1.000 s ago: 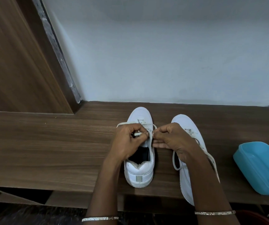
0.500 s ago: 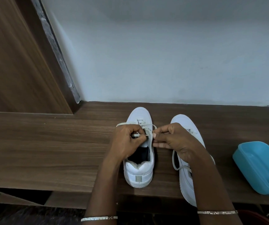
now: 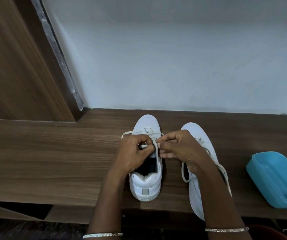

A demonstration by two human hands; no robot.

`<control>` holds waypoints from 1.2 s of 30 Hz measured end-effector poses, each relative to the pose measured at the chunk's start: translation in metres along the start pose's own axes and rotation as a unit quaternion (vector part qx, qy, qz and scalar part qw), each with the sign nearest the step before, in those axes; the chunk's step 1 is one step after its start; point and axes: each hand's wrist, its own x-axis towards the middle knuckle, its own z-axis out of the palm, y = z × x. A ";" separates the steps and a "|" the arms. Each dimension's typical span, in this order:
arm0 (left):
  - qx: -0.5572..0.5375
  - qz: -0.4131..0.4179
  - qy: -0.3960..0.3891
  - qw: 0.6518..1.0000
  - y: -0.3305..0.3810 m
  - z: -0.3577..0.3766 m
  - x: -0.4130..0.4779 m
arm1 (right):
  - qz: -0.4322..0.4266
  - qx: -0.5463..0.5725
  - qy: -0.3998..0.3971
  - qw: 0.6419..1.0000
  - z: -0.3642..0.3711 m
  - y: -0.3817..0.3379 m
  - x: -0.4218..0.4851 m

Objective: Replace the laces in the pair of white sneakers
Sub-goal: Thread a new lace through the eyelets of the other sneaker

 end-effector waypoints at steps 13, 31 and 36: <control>-0.063 -0.007 0.091 0.994 0.007 -0.010 0.001 | -0.060 0.085 0.086 0.991 -0.004 -0.009 -0.004; 0.200 -0.061 0.063 0.976 0.031 0.015 -0.005 | -0.116 0.372 0.021 0.921 -0.055 -0.056 -0.064; 0.170 -0.045 0.087 0.981 0.035 0.014 -0.010 | -0.152 0.393 0.078 0.903 -0.094 -0.050 -0.083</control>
